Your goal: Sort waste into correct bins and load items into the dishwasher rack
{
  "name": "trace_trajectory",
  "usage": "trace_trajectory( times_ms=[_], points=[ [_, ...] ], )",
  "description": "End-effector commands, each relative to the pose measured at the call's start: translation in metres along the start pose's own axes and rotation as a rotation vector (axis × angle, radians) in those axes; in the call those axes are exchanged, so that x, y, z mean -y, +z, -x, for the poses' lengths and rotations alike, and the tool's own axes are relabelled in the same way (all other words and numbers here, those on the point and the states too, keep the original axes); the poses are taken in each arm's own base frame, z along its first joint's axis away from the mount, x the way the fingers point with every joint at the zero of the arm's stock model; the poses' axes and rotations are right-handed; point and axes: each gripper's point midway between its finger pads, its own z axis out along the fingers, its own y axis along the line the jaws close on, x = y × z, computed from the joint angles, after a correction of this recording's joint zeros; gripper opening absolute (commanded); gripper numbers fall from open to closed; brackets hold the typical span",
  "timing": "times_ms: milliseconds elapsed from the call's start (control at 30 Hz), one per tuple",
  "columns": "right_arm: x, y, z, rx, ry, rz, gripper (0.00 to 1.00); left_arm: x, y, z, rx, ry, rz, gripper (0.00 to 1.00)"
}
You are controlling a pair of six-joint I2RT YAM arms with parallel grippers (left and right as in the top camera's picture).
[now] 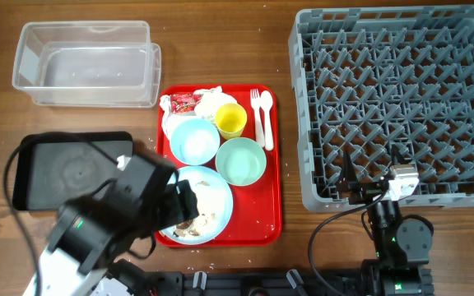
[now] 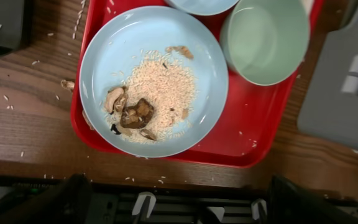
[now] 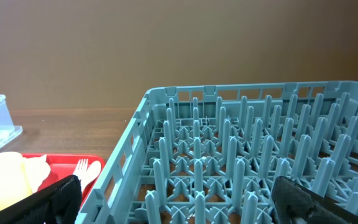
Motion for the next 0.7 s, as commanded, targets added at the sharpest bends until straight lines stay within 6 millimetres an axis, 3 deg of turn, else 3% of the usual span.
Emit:
trace_trajectory(
  times_ms=[0, 133, 233, 433, 667],
  points=[
    [0.001, 0.0, 0.0, 0.004, 0.014, -0.009, 1.0, -0.005, -0.021, 0.003, 0.111, -0.02, -0.074, 0.92],
    [0.001, 0.0, 0.0, 0.004, 0.014, -0.009, 1.0, -0.011, -0.037, 0.008, 0.204, -0.024, -0.115, 0.93],
    [0.001, 0.0, 0.0, 0.004, 0.014, -0.009, 1.0, -0.011, -0.037, 0.007, 0.208, -0.024, -0.119, 0.93],
    [0.001, 0.0, 0.0, 0.004, 0.014, -0.009, 1.0, -0.025, -0.012, -0.007, 0.14, -0.068, -0.067, 0.93],
    [0.001, 0.0, 0.0, 0.004, 0.014, -0.009, 1.0, -0.015, -0.033, 0.0, 0.249, -0.059, -0.211, 0.9]
  ],
)
